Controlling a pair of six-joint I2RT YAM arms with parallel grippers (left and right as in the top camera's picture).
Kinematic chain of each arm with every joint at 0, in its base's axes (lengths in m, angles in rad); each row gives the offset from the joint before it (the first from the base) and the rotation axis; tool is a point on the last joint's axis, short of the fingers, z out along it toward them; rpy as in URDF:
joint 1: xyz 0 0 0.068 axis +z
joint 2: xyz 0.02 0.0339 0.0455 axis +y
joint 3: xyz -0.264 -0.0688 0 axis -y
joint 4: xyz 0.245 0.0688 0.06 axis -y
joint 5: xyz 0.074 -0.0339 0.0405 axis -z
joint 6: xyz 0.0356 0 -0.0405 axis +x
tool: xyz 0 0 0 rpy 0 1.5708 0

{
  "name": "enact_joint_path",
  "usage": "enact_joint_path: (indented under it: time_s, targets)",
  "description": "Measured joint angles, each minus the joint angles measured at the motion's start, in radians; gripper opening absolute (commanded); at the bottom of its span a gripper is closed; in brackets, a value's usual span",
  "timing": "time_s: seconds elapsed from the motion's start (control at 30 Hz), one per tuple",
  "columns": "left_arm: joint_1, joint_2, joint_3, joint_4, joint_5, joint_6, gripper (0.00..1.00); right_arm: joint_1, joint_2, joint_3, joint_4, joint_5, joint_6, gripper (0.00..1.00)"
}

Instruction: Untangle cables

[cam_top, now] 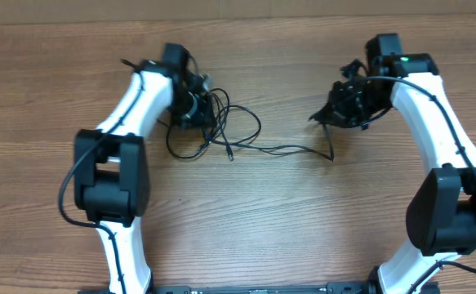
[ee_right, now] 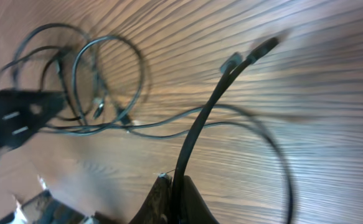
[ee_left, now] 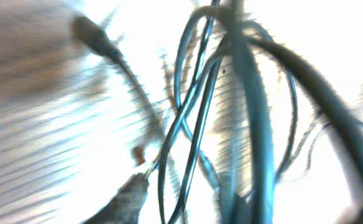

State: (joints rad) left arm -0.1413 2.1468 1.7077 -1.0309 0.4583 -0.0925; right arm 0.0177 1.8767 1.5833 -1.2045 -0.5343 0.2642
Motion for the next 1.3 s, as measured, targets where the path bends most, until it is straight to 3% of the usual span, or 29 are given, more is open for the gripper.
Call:
enact_joint_path:
  time_s: [0.03,0.07,0.27,0.37,0.6,0.83,1.07,1.2,1.3]
  targets:
    - [0.023,0.000,0.034,-0.033,0.013,0.002,0.79,-0.012,0.000,0.000,0.001,0.014,0.000,0.04]
    - [0.041,0.000,0.062,-0.060,0.020,0.000,0.82,-0.017,0.000,0.000,0.001,0.022,0.000,0.04]
    - [0.132,-0.006,0.158,-0.209,0.029,0.007,0.82,-0.031,0.000,0.000,0.015,0.124,0.005,0.04]
    - [0.144,-0.007,0.159,-0.246,0.025,0.011,1.00,-0.030,0.000,0.000,0.022,0.182,0.024,0.04]
    - [0.143,-0.007,0.176,-0.280,-0.050,-0.019,1.00,-0.030,0.000,-0.022,0.079,0.301,0.073,0.04]
    - [0.143,-0.008,0.367,-0.326,-0.099,-0.041,1.00,-0.030,0.000,-0.039,0.127,0.367,0.080,0.04]
    - [0.146,-0.024,0.481,-0.304,0.181,-0.023,1.00,-0.031,0.000,-0.039,0.128,0.385,0.080,0.04]
    - [0.134,-0.024,0.475,-0.340,0.174,-0.013,1.00,-0.031,0.000,-0.039,0.120,0.386,0.080,0.04]
    - [0.113,-0.024,0.451,-0.383,0.061,-0.013,1.00,-0.031,0.000,-0.039,0.134,0.386,0.079,0.04]
